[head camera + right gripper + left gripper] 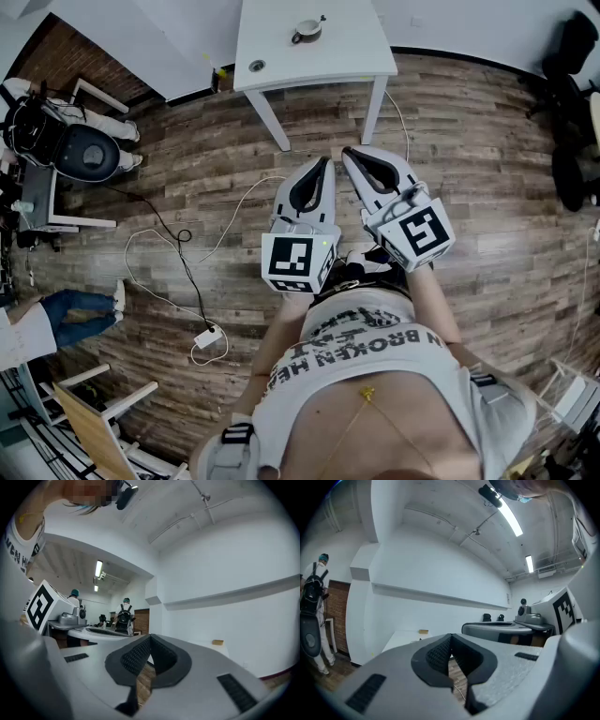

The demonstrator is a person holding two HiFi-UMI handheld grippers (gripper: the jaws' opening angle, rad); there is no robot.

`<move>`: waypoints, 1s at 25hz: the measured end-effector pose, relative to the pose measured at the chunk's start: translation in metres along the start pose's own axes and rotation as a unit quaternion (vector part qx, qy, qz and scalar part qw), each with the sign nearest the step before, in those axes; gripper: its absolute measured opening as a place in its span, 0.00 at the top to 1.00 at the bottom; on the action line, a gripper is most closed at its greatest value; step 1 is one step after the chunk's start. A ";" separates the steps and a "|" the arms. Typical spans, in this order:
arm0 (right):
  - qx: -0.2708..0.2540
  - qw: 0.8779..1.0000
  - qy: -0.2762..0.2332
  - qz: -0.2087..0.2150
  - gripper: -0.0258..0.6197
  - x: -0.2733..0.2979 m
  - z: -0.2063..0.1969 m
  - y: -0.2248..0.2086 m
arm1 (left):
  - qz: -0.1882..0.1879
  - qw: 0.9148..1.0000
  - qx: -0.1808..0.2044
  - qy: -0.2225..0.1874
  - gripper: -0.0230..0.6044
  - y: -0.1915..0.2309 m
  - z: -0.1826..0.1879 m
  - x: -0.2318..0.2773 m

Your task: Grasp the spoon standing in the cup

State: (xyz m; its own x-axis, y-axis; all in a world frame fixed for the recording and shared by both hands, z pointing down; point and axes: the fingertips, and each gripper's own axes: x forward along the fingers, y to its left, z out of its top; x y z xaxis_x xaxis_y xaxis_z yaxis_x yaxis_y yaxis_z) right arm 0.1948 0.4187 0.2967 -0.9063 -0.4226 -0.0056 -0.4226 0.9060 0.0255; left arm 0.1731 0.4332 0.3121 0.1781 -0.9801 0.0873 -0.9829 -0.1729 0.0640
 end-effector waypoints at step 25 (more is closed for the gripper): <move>-0.019 0.999 0.019 -0.030 0.95 0.097 -0.017 -0.075 | -0.020 1.000 -0.024 -0.006 0.97 0.089 -0.006 0.097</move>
State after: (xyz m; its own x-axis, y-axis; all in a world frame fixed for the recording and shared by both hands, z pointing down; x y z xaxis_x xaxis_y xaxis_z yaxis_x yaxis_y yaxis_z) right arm 0.1384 0.3094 0.3112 -0.8780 -0.4776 0.0304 -0.4751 0.8775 0.0650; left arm 0.1036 0.3235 0.3320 0.2153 -0.9739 0.0711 -0.9718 -0.2066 0.1139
